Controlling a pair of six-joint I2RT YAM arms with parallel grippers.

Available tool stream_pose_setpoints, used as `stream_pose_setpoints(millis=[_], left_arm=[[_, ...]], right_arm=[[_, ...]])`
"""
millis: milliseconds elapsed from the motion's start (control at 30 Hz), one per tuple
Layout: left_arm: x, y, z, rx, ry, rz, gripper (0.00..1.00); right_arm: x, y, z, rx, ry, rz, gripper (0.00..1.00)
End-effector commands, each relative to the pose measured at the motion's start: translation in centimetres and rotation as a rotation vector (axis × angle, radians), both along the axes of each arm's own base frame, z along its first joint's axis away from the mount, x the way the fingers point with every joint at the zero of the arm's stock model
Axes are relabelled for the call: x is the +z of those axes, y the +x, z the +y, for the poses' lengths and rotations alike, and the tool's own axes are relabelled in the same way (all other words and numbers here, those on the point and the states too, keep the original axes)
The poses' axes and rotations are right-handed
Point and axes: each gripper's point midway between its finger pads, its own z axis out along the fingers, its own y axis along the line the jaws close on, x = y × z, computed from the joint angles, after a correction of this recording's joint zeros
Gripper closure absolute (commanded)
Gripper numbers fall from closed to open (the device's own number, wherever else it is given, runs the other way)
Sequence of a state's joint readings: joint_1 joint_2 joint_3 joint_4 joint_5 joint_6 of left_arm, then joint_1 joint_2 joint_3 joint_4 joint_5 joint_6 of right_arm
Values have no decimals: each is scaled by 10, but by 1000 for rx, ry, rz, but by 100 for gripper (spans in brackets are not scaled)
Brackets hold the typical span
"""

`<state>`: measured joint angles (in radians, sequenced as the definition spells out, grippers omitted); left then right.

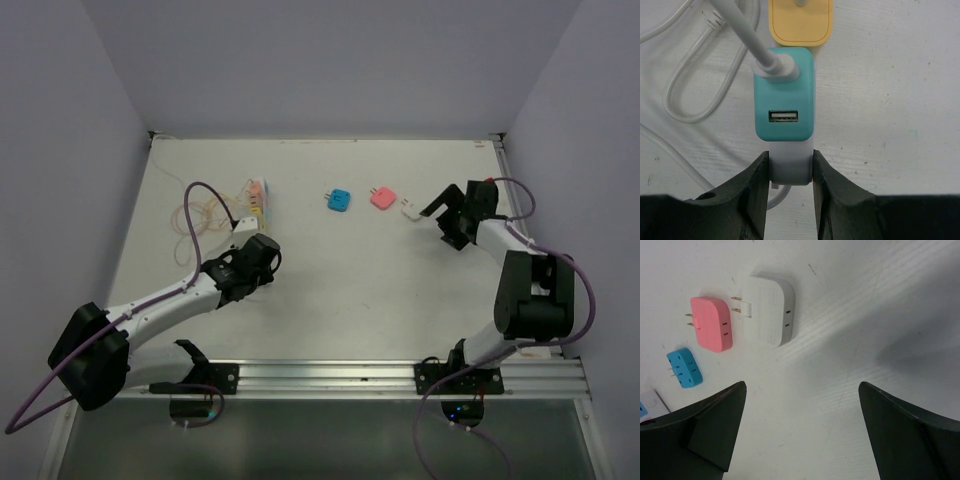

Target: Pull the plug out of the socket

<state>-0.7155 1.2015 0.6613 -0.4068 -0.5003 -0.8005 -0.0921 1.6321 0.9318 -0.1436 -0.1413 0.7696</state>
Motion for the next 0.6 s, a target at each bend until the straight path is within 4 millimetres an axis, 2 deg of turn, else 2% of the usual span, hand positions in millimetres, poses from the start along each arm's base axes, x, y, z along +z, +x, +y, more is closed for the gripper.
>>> stream_pose_setpoints(millis=[0,100,133,167,200,233,267,300,367,433,567], left_arm=[[13,5,-13,-26,-59,-30,100],[15,6,-15,-30,-70,-32,100],[16,7,-17,-34,-78,-38,100],[16,7,-18,-35,-82,-37,100],[17,7,-20,-41,-91,-37,100],[18,7,-22,-46,-99,-40,100],[19,8,-23,-47,-105,-43,100],[21,9,-25,-52,-116,-46,100],[24,9,-28,-61,-130,-50,100],[31,10,-34,-74,-160,-57,100],[52,13,-48,-109,-240,-98,100]], right_arm=[[12,-29,-11,-11,-78,5,1],[27,-34,3,57,-36,-77,1],[32,-35,17,110,16,-111,1],[30,-42,22,125,40,-118,1],[43,-39,30,153,63,-181,1],[50,-42,41,197,108,-213,1],[48,-48,47,212,129,-217,1],[60,-48,52,221,145,-262,1],[62,-55,64,264,177,-280,1],[71,-62,78,318,191,-314,1],[82,-81,123,459,249,-361,1]])
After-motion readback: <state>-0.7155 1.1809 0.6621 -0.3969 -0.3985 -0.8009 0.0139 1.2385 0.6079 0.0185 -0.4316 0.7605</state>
